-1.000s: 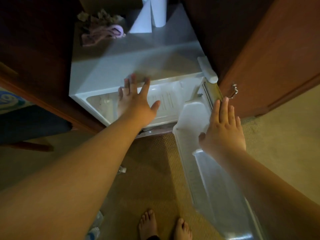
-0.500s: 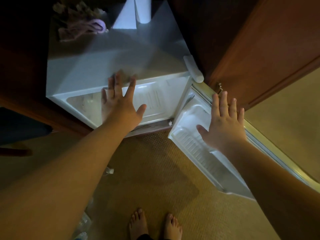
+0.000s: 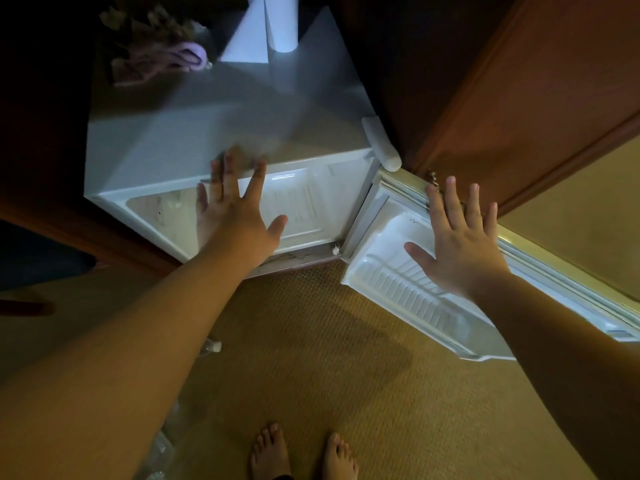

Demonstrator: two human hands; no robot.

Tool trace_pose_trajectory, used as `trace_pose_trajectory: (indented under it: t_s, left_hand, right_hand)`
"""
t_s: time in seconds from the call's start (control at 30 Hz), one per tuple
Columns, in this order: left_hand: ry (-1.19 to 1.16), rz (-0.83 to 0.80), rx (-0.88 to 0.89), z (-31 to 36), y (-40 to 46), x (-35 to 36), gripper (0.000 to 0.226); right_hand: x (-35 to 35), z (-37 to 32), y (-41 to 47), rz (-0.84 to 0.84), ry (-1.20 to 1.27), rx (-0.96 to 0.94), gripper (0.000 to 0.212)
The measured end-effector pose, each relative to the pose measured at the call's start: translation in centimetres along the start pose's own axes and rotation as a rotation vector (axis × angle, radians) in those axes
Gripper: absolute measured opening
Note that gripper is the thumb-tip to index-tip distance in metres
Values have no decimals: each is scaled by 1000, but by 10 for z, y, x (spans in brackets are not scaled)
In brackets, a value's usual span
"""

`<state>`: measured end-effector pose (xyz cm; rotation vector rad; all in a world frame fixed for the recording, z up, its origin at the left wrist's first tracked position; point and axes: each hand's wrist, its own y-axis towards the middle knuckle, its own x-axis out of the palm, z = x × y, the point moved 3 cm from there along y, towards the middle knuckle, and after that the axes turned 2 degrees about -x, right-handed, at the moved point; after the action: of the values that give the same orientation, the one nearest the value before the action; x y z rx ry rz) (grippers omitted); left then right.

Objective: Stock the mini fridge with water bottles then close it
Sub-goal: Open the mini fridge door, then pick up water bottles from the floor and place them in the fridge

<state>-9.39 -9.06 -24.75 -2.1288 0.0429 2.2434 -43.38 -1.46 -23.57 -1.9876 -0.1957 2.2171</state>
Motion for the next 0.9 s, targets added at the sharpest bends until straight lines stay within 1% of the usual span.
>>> trace_pose_trajectory:
  t_s: [0.1,0.3,0.4,0.47,0.53,0.57,0.63,0.7,0.77,0.83,0.9]
  left_hand:
    - [6,-12,-9,2,0,-1,101]
    - [22,-105,-42,5,0,-11,103]
    - [15,-154,-53,7,1,-17,102]
    - [11,-183,-68,4,-2,-23,98]
    - [-52,-166,-84,2,-17,-29,91]
    - [-103,-140,-109,-1,-32,-31,88]
    - [-224,-83,-187,-11,-71,-32,81]
    - [-320,-42,-291,-25,-119,-31,76]
    - [-373,-54,-408,-44,-167,-30,74]
    - [-411,-84,-542,-69,-210,-28,73]
    - [-457,-65,-685,-97,-250,-26,68]
  right_hand:
    - [2,0,-1,23,3,-11,95]
    - [3,3,0,32,26,-51,100]
    - [3,10,0,30,66,-89,98]
    - [0,10,-2,34,89,-121,92]
    - [-5,6,-8,102,127,-166,90]
    - [-9,0,-11,149,149,-218,89]
    - [-16,-25,-14,196,186,-356,85]
    - [-21,-66,-15,161,241,-468,84]
    - [-26,-117,-20,129,313,-588,86]
    - [-28,-172,-28,126,367,-733,80]
    - [-30,-224,-38,84,385,-852,79]
